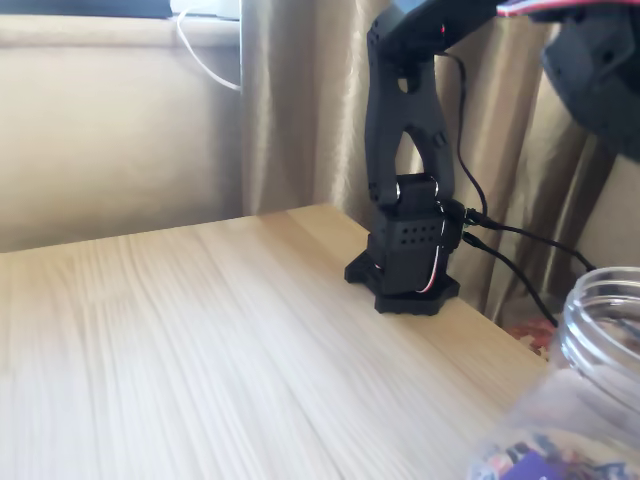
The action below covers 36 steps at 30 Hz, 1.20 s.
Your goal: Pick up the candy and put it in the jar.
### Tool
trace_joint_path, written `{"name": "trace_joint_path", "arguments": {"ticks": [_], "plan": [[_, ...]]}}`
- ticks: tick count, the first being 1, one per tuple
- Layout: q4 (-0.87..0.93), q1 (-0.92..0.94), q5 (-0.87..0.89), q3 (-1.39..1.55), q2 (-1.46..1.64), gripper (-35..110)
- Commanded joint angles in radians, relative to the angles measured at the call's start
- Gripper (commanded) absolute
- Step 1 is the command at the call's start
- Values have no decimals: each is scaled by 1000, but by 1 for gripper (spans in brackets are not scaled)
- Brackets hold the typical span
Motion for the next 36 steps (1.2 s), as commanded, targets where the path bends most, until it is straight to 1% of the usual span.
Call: {"name": "trace_joint_path", "arguments": {"ticks": [1,14,22,32,36], "plan": [[-46,-21,8,18,35,6],[-12,14,23,48,57,12],[-6,18,31,71,89,12],[17,15,32,77,89,27],[28,15,34,74,89,27]]}}
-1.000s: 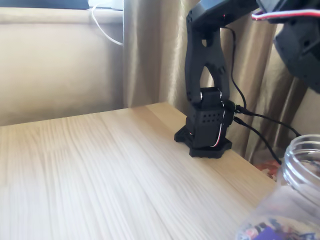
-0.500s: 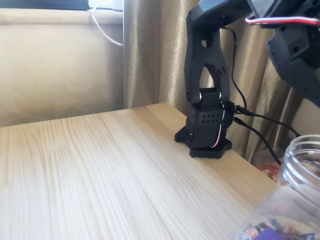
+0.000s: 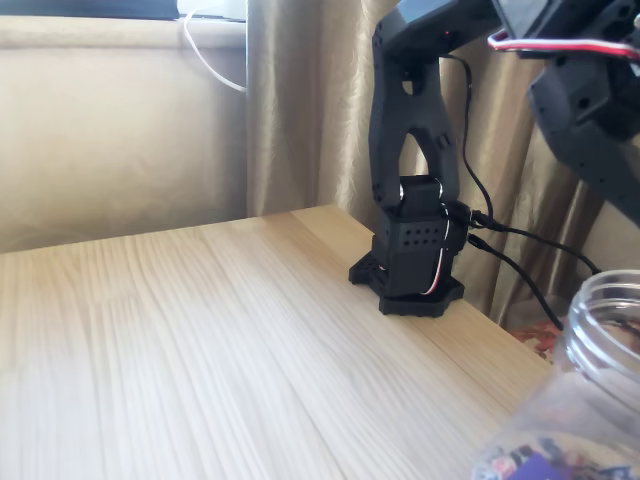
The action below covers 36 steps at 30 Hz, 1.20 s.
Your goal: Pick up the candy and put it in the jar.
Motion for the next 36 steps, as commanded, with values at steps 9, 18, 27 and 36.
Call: {"name": "trace_joint_path", "arguments": {"ticks": [9,18,27,36], "plan": [[20,5,-9,0,77,15],[87,216,-9,-6,178,0],[77,785,31,183,327,0],[98,1226,143,407,456,0]]}}
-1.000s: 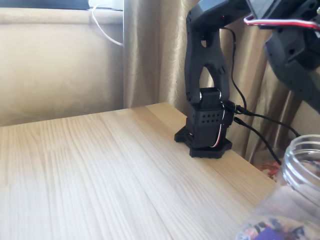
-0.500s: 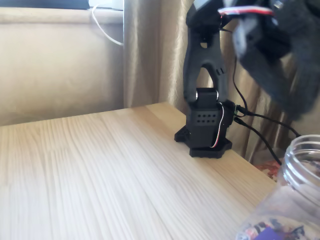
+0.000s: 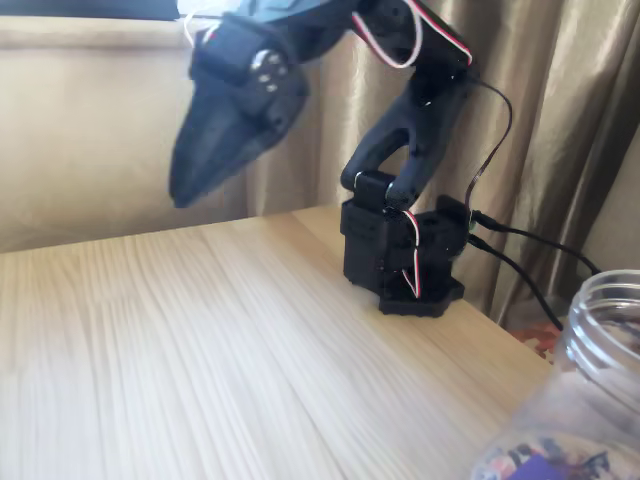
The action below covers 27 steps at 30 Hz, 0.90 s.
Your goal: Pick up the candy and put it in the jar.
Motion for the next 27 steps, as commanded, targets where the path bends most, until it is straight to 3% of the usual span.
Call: {"name": "trace_joint_path", "arguments": {"ticks": [1,5,12,27], "plan": [[-25,114,121,129,181,0],[-66,130,301,390,454,0],[-63,124,333,804,934,0],[-155,179,321,1094,945,0]]}}
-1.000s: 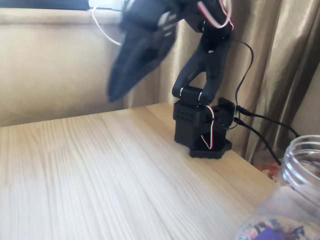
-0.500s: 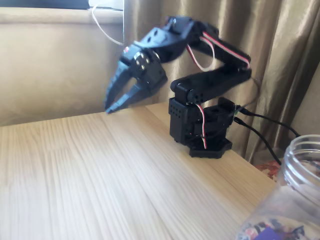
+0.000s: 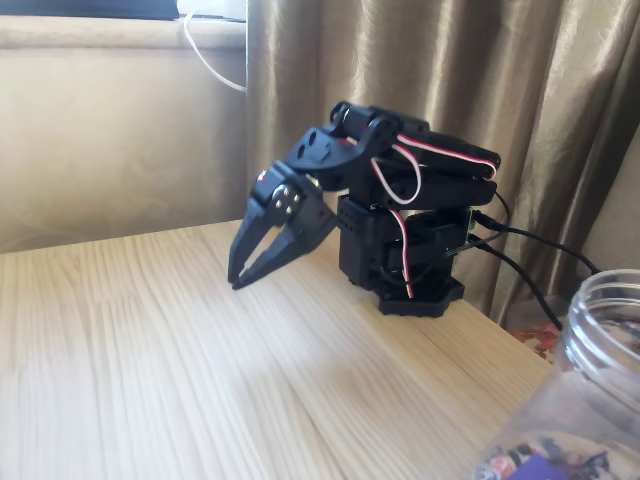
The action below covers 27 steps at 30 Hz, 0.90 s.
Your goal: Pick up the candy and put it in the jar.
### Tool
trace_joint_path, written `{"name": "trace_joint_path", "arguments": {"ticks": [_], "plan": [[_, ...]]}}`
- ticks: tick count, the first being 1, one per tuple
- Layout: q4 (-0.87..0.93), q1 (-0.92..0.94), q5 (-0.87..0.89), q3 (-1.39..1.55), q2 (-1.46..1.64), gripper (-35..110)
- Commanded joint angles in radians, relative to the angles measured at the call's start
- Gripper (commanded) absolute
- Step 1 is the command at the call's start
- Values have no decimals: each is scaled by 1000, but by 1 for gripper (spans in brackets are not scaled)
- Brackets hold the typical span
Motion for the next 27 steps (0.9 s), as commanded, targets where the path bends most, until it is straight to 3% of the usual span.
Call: {"name": "trace_joint_path", "arguments": {"ticks": [1,27], "plan": [[-37,3,0,21,32,0],[-71,6,-37,58,32,0]]}}
